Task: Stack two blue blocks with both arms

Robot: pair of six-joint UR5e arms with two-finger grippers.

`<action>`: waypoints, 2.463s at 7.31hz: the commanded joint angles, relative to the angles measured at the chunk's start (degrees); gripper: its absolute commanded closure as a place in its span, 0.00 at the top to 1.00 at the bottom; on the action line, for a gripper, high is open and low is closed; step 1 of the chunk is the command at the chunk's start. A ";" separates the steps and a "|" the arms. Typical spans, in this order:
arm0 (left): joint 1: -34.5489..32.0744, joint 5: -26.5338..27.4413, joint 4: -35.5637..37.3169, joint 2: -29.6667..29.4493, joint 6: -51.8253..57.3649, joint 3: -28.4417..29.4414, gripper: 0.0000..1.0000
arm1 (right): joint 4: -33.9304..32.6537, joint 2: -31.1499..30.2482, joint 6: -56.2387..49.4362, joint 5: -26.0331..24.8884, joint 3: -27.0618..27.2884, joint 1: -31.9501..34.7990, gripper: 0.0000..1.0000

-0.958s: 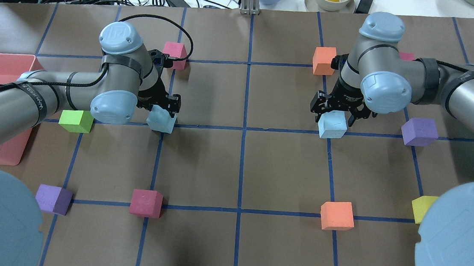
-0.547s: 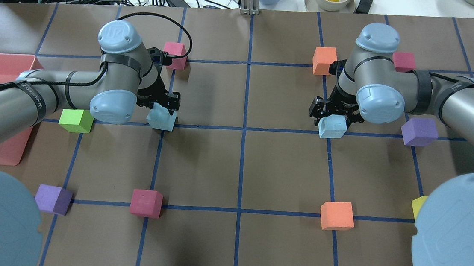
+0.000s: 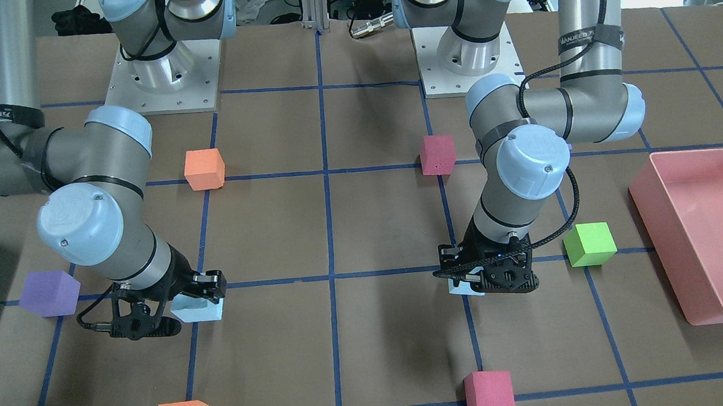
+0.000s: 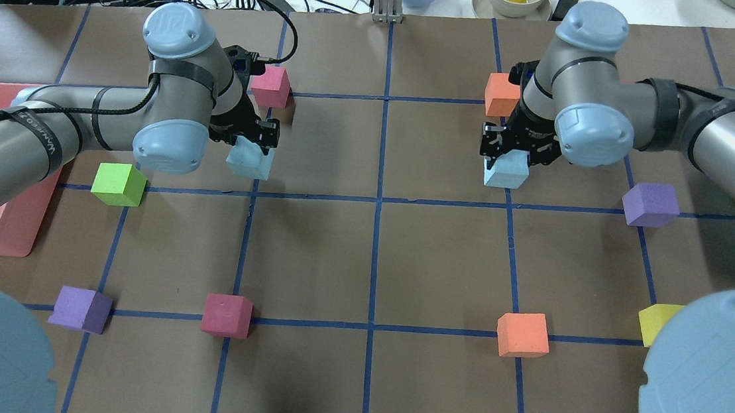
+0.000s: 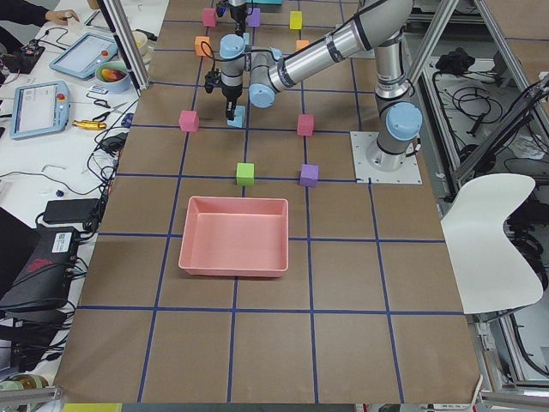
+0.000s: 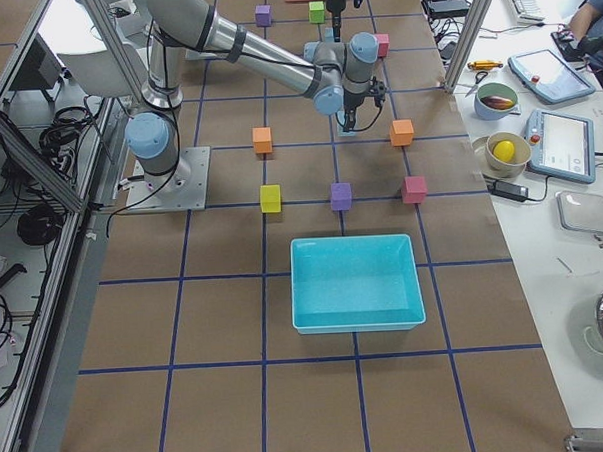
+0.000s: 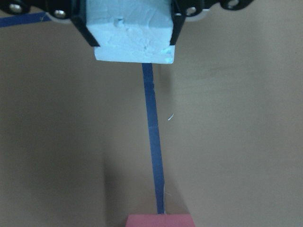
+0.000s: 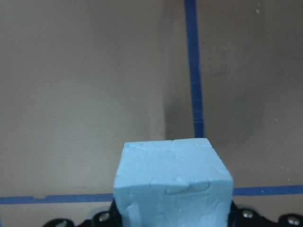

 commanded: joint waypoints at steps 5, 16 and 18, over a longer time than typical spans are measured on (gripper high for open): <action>-1.11 0.53 -12.85 0.02 -0.08 11.33 0.00 | 2.03 8.95 23.69 -0.07 -12.22 17.05 0.00; -1.46 0.62 -14.97 0.37 0.09 11.42 0.00 | -1.31 13.80 19.93 -3.58 -12.75 18.39 1.00; -1.55 0.27 -14.88 0.37 0.01 11.51 0.00 | -0.53 12.58 19.75 -3.85 -13.36 17.96 1.00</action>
